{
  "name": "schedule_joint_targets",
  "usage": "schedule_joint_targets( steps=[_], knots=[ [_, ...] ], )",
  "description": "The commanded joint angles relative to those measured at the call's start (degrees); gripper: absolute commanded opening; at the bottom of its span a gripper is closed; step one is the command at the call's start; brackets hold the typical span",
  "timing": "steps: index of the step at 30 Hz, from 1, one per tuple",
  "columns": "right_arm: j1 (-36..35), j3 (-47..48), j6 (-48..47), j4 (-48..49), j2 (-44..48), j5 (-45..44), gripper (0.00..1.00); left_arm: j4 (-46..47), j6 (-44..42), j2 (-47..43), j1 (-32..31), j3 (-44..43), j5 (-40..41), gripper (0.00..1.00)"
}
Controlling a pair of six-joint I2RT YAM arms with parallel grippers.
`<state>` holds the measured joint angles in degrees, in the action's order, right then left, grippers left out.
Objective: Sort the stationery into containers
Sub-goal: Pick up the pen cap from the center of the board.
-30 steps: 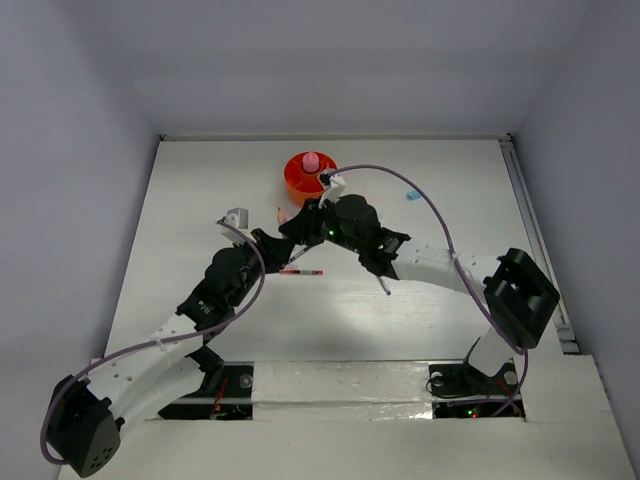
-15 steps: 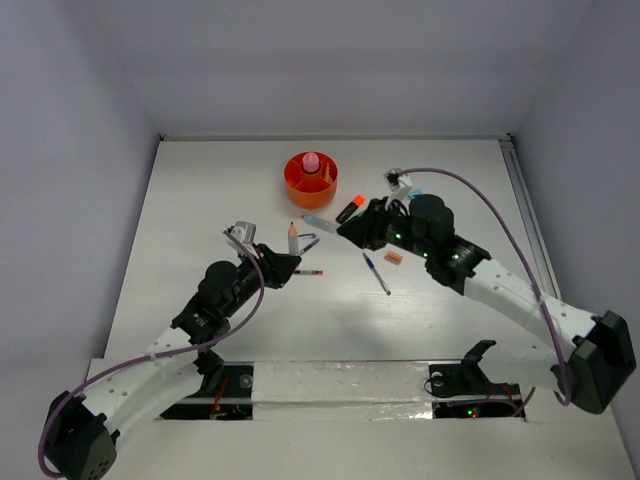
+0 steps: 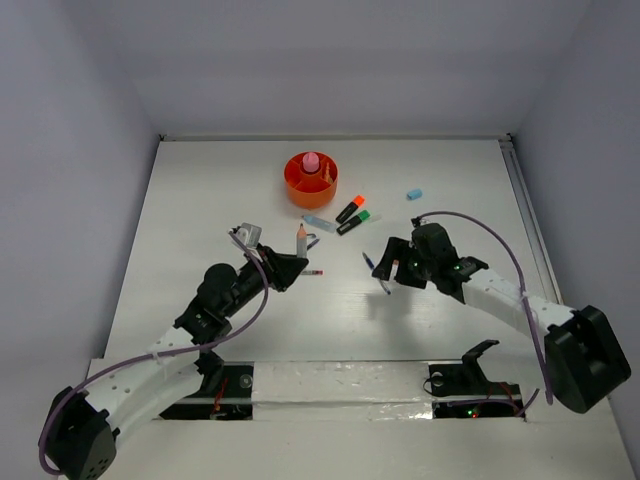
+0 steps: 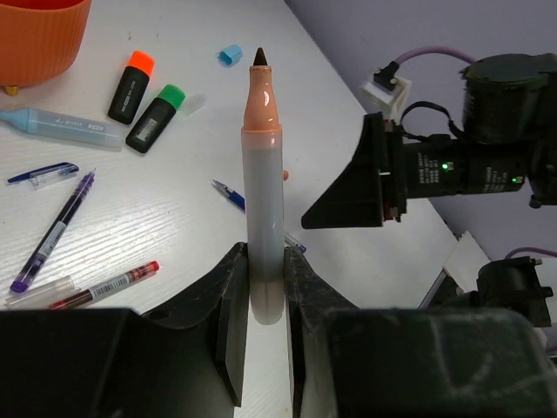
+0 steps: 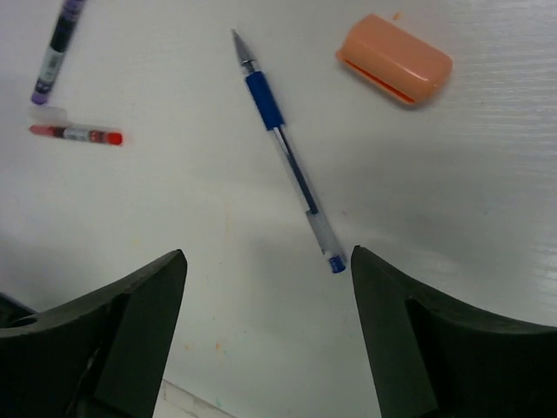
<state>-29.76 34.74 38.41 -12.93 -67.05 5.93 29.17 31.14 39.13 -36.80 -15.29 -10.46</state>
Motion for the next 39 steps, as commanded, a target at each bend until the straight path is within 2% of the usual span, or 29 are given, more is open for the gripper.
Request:
schedule_joint_targets(
  steps=[1,3,8,16,25,28,32,34,39],
  knots=[
    [1.5,-0.4,3.8,7.8,-4.1,1.3,0.83,2.2,-2.3,-1.2,-1.6,0.3,1.7,0.00],
    [2.7,-0.6,4.5,9.7,-6.0,1.3,0.88,1.8,-2.5,-1.8,-2.1,0.6,2.2,0.00],
    [5.4,-3.3,8.3,21.3,-9.4,1.2,0.88,1.4,-2.7,-2.4,-2.7,0.4,2.6,0.00],
    [8.7,-2.8,9.9,26.7,-14.5,-1.5,0.85,1.3,-2.7,-2.4,-3.2,0.4,3.0,0.00],
    [9.8,4.5,3.6,21.1,-19.6,-9.2,0.82,1.2,-2.7,-2.5,-3.2,0.4,3.3,0.00],
    [9.8,7.3,1.1,18.3,-22.2,-8.8,0.82,1.1,-2.7,-2.6,-3.2,0.3,3.8,0.00],
    [9.8,9.0,-0.1,15.5,-24.2,-7.3,0.73,1.1,-2.7,-2.6,-3.2,0.3,3.7,0.00],
    [9.8,8.8,0.0,14.5,-24.0,-6.9,0.64,1.1,-2.7,-2.6,-3.2,0.3,3.5,0.00],
    [9.8,6.4,1.3,13.1,-21.5,-6.6,0.60,1.2,-2.7,-2.7,-3.2,0.3,3.4,0.00]
  ],
)
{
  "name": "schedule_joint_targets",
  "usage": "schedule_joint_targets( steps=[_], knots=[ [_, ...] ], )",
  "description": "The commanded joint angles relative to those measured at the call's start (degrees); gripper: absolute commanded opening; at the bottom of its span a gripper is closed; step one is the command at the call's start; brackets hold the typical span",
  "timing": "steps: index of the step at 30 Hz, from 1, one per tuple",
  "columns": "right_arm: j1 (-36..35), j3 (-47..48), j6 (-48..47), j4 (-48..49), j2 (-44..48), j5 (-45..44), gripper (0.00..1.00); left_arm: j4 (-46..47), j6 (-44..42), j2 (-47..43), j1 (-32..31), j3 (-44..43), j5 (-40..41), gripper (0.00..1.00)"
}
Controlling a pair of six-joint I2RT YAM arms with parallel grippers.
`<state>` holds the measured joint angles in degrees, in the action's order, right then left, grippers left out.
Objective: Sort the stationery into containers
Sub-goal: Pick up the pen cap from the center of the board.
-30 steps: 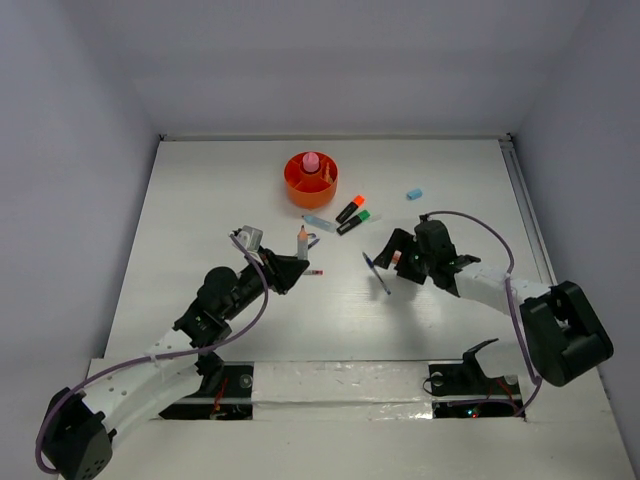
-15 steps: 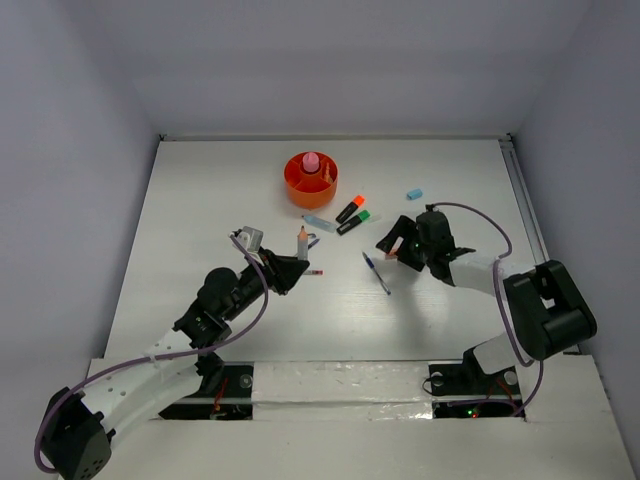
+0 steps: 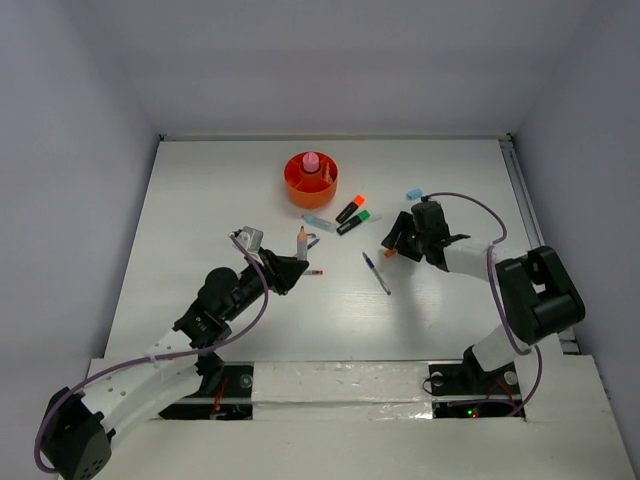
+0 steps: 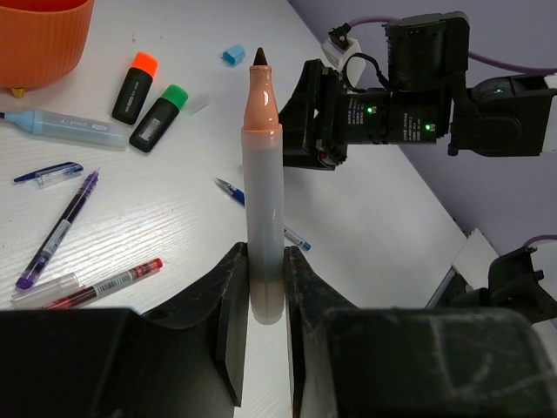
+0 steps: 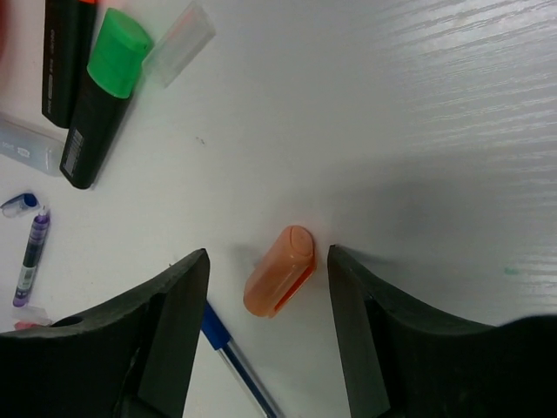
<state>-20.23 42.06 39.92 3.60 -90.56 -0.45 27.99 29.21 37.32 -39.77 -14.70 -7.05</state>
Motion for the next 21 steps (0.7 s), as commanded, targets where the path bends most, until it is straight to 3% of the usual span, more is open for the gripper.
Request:
schedule_joint_targets(
  steps=[1,4,10,20,21],
  knots=[
    [0.3,-1.4,0.0,-3.4,2.6,0.1,0.64,2.4,-0.6,-0.8,-0.2,-0.2,0.0,0.00],
    [0.3,-2.5,0.3,-3.4,3.7,2.9,0.68,2.4,-0.6,-1.2,-0.2,-0.2,-0.2,0.00],
    [0.3,-0.9,1.4,-2.3,1.3,5.7,0.55,2.2,-0.6,-1.5,-0.2,0.0,-0.1,0.00],
    [0.3,1.2,2.0,-2.5,-2.1,2.2,0.55,2.4,-0.6,-1.5,-0.2,0.0,-0.4,0.00],
    [0.3,1.2,1.9,-2.4,-2.2,2.1,0.51,2.4,-0.6,-1.5,-0.2,-0.1,-0.4,0.00]
  ],
)
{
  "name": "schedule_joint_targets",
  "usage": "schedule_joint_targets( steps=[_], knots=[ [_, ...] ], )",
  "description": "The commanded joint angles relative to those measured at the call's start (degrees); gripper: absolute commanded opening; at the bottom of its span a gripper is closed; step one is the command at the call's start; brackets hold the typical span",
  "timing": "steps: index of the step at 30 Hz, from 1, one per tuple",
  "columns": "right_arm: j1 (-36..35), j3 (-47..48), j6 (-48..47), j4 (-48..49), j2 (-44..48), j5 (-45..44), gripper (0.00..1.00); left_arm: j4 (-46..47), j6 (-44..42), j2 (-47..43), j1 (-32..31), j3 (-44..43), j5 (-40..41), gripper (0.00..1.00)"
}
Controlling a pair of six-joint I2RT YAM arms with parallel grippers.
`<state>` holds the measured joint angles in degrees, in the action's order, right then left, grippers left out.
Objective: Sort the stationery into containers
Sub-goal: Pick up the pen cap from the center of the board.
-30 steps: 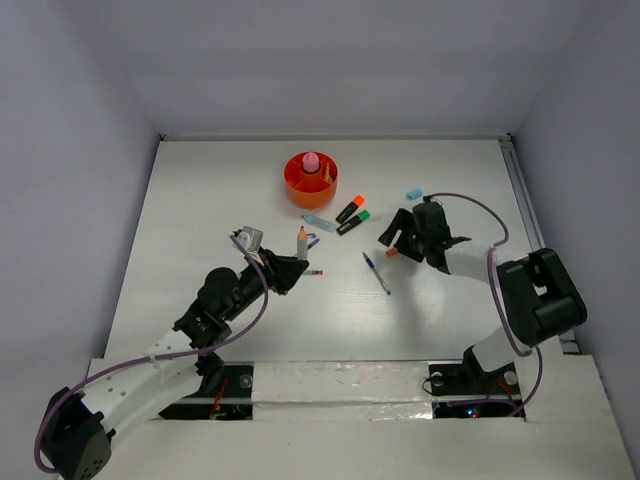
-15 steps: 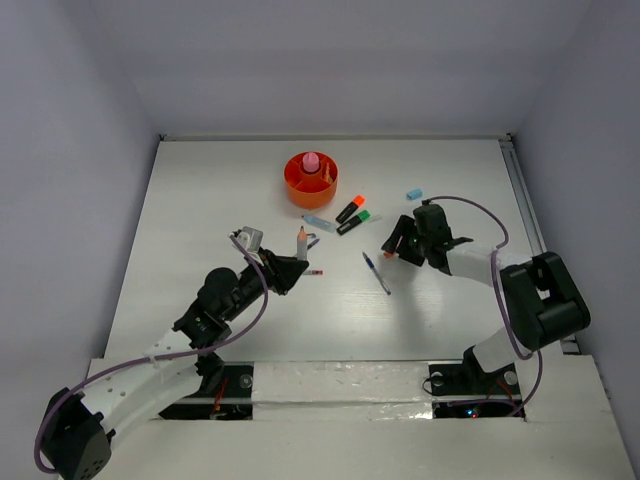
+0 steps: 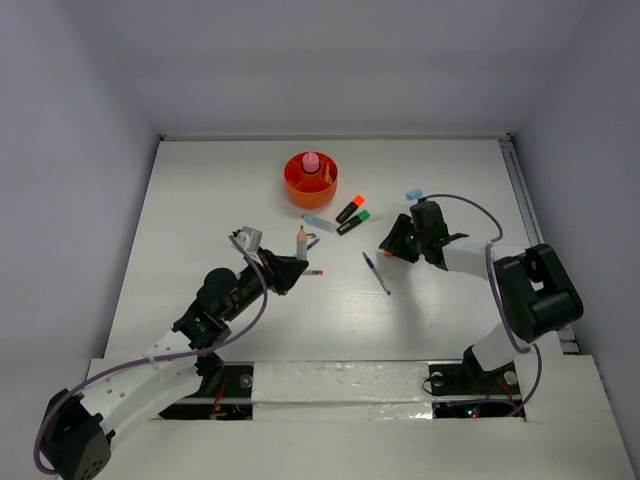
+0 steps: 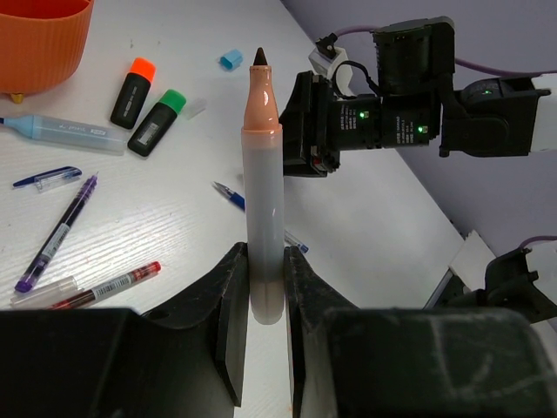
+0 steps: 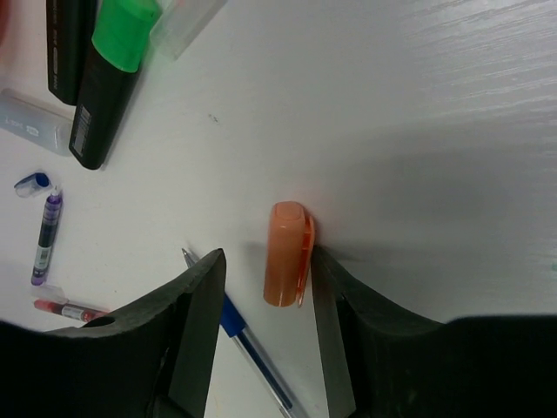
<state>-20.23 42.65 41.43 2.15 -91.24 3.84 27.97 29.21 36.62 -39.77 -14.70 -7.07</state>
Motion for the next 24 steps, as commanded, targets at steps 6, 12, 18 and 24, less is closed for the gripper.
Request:
schedule_joint_targets(
  steps=[6,12,18,24],
  knots=[
    [0.3,1.9,-1.3,-2.0,-3.9,-1.3,0.43,2.6,-0.6,-0.6,-0.2,-0.1,-0.7,0.00],
    [0.3,2.2,-1.9,-2.0,-4.5,-1.7,0.20,3.8,0.0,-0.3,-0.2,0.3,-2.1,0.00],
    [0.3,-1.0,-2.8,4.2,1.3,-0.1,0.03,8.9,2.3,-0.8,-0.2,1.0,-7.9,0.00],
    [0.3,-3.5,-6.1,12.3,15.8,6.1,0.03,22.3,10.8,3.1,-0.2,2.0,-16.0,0.00]
  ],
)
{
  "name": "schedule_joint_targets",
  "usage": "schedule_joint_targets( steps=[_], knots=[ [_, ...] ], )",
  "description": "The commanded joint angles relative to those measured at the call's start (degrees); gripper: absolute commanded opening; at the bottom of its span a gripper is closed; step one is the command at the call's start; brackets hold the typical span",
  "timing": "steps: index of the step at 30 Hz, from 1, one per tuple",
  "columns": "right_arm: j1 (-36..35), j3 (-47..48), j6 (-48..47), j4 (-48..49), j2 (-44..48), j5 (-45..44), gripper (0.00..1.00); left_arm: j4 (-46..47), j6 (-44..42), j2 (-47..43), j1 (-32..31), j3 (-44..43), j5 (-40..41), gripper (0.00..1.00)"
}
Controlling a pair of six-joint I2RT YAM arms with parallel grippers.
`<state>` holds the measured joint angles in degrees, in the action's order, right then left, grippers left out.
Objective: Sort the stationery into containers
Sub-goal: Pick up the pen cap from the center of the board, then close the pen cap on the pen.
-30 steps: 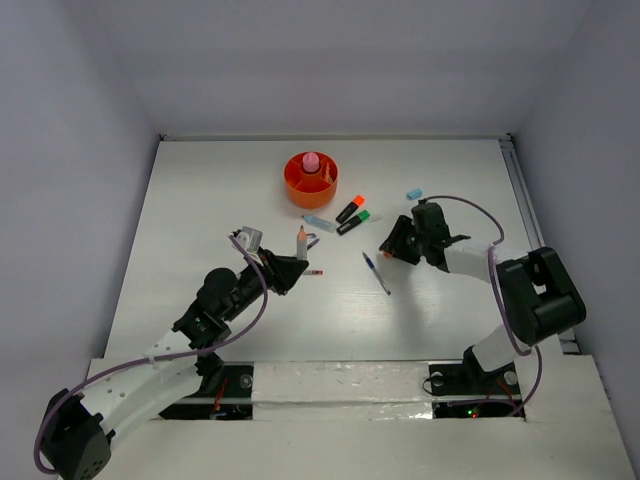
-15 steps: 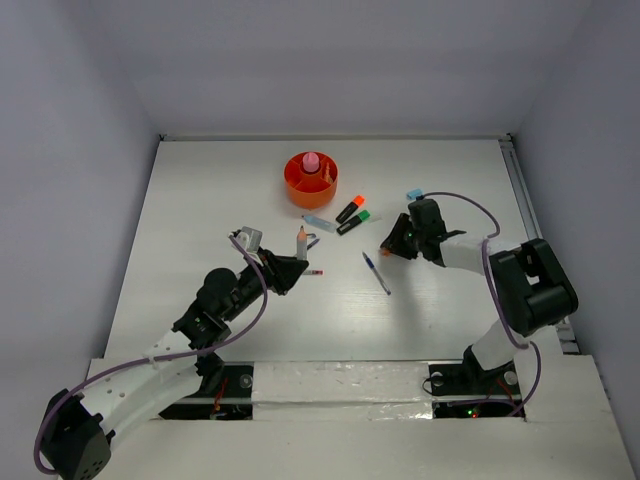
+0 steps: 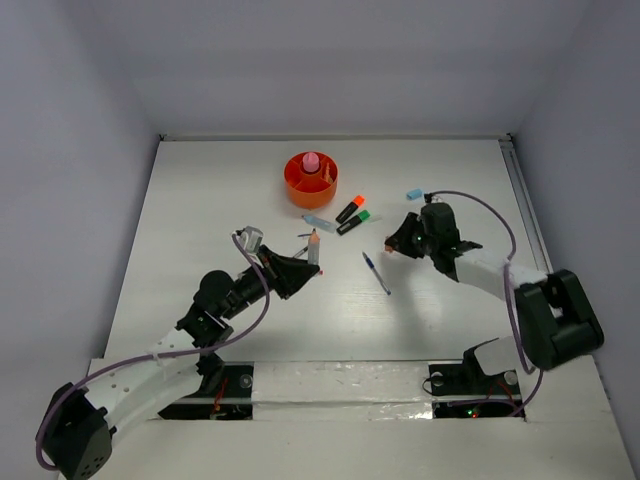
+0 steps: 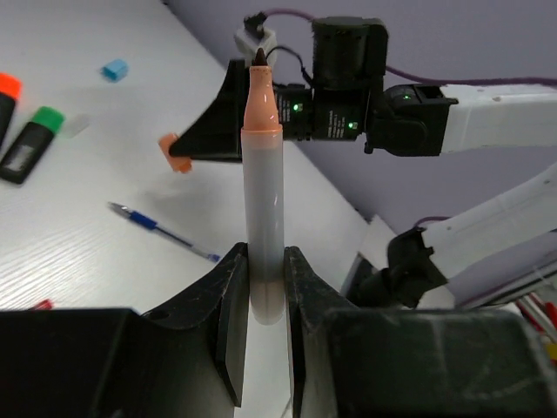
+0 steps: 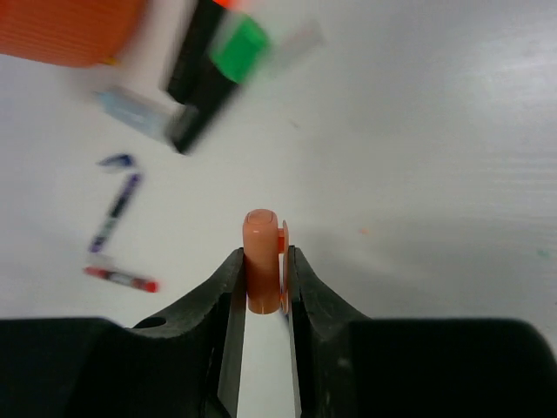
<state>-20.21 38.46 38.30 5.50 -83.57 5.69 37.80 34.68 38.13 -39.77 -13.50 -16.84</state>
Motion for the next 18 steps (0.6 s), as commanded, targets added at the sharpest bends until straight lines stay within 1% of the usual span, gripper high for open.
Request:
schedule_joint_targets(
  steps=[1,2,4,5,7,8,9,13,14,16,18],
  knots=[
    [0.3,0.7,-3.0,10.1,12.7,5.9,0.04,14.2,6.3,2.5,-0.7,0.7,-7.1,0.00],
    [0.3,0.7,-2.9,12.8,14.8,9.0,0.04,17.1,7.8,3.5,-0.7,0.8,-7.3,0.00],
    [0.3,0.8,-1.3,16.1,18.5,12.3,0.04,20.5,9.5,4.1,-0.7,1.5,-7.3,0.00],
    [0.3,0.9,-0.3,20.0,21.1,15.3,0.04,23.2,10.3,4.6,-0.7,1.5,-7.7,0.00],
    [-0.3,0.8,3.5,24.7,22.7,18.0,0.04,25.5,12.2,5.5,-0.7,0.9,-8.6,0.00],
    [-1.1,0.6,4.9,30.1,23.2,20.4,0.04,27.6,13.0,6.5,-0.7,0.6,-9.5,0.00],
    [-2.2,0.4,7.6,33.1,23.1,21.3,0.04,29.0,15.0,7.2,-0.7,0.2,-10.0,0.00],
    [-6.9,1.3,11.0,45.8,20.9,23.1,0.02,37.5,20.9,11.1,-1.3,0.0,-12.2,0.00],
    [-7.6,1.4,11.7,47.5,20.3,23.5,0.02,40.7,21.8,12.7,-1.3,0.0,-12.8,0.00],
    [-9.8,3.2,13.3,51.2,18.3,24.4,0.02,44.2,23.8,14.9,-2.0,-0.1,-13.1,0.00],
    [-11.4,3.9,13.9,53.4,17.1,24.1,0.02,45.5,24.4,15.9,-2.0,-0.1,-13.1,0.00]
  ],
)
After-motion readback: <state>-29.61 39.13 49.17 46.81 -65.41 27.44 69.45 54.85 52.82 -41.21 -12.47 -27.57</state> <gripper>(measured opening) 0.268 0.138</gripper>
